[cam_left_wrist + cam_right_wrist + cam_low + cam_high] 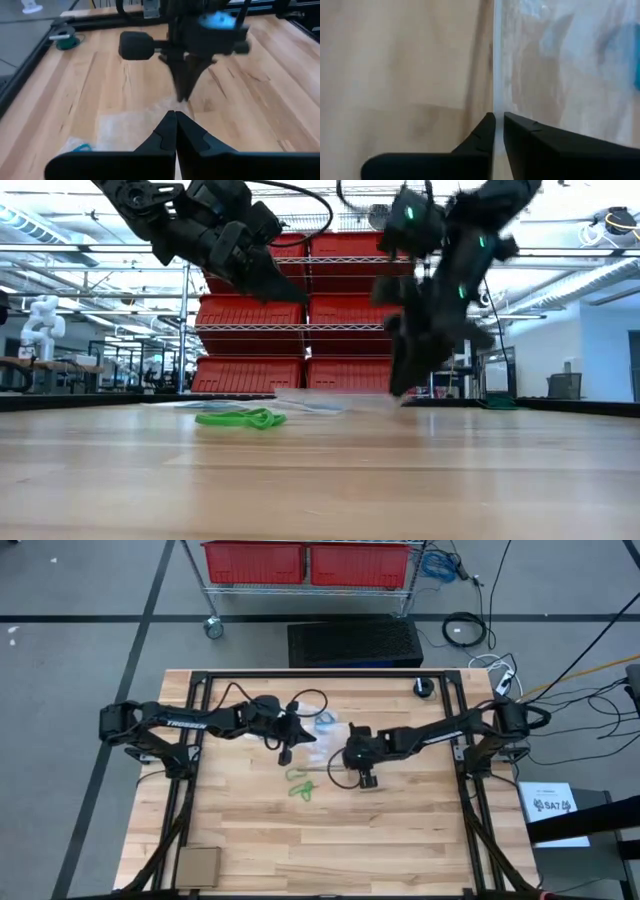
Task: Sort rubber bands
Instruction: Open the right zip lock bag
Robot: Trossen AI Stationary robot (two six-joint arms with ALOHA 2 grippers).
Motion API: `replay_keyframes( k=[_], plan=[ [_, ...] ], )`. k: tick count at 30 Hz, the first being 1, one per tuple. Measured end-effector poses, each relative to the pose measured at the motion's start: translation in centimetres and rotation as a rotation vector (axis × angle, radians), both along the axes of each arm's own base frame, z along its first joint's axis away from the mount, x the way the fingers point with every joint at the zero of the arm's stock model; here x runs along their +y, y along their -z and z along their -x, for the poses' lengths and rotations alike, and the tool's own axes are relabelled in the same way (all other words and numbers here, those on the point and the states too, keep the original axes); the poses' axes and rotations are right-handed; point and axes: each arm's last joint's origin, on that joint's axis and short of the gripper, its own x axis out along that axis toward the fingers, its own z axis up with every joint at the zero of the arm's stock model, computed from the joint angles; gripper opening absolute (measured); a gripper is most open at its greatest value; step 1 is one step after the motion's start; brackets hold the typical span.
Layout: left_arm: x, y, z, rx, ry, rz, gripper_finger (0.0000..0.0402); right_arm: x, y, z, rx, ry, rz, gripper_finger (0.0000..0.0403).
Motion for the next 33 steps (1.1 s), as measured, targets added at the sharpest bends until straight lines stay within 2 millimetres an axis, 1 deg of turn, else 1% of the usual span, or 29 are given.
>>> replay_keyframes(
  k=[3, 6, 8, 13, 15, 18, 20, 22, 25, 28, 30, 32, 33],
  plan=[
    [-0.2, -0.1, 0.0, -0.009, 0.038, -0.003, 0.0007, 0.4, -2.4, -0.2, 0.029, 0.027, -0.091, 0.0006],
    [-0.7, -0.3, -0.2, -0.02, 0.107, 0.011, 0.0018, 0.7, -5.5, -0.5, 0.007, 0.054, -0.142, 0.0],
    [-1.2, -0.4, -0.3, -0.033, 0.154, 0.022, 0.003, 0.8, -7.0, -0.5, -0.003, 0.077, -0.168, 0.0001],
    [-2.9, -0.8, -0.7, -0.076, 0.224, -0.005, 0.0079, 0.7, -9.8, -1.0, -0.07, 0.112, -0.193, 0.0001],
    [-3.5, -0.6, -0.7, -0.054, 0.207, -0.025, 0.0102, 0.8, -10.1, -1.1, -0.081, 0.098, -0.178, 0.0001],
    [-4.0, -0.2, -0.6, -0.011, 0.208, -0.047, 0.0121, 0.9, -9.2, -0.7, -0.029, 0.11, -0.081, 0.0008],
    [-4.1, 0.1, -0.5, 0.023, 0.191, -0.053, 0.0122, 1.1, -7.8, -0.2, 0.018, 0.137, -0.06, 0.0023],
    [-4.0, 0.2, -0.5, 0.032, 0.168, -0.063, 0.0116, 1.1, -6.0, 0.1, 0.014, 0.181, -0.088, 0.0046],
    [-3.8, 0.4, -0.4, 0.058, 0.14, -0.069, 0.0093, 1.5, -3.6, 0.2, -0.065, 0.214, -0.153, 0.0087],
    [-3.3, 0.6, -0.2, 0.088, 0.12, -0.064, 0.0062, 2.4, -1.1, 0.0, -0.156, 0.192, -0.159, 0.0124],
    [-3.0, 0.8, 0.0, 0.117, 0.109, -0.059, 0.0039, 3.1, 0.1, -0.4, -0.2, 0.188, -0.132, 0.0139],
    [-2.7, 0.9, 0.1, 0.131, 0.097, -0.055, 0.0014, 3.7, 0.9, -1.0, -0.219, 0.188, -0.085, 0.0145],
    [-2.6, 0.9, 0.1, 0.13, 0.093, -0.055, 0.0008, 3.8, 1.3, -1.3, -0.212, 0.187, -0.056, 0.0145]
  ],
)
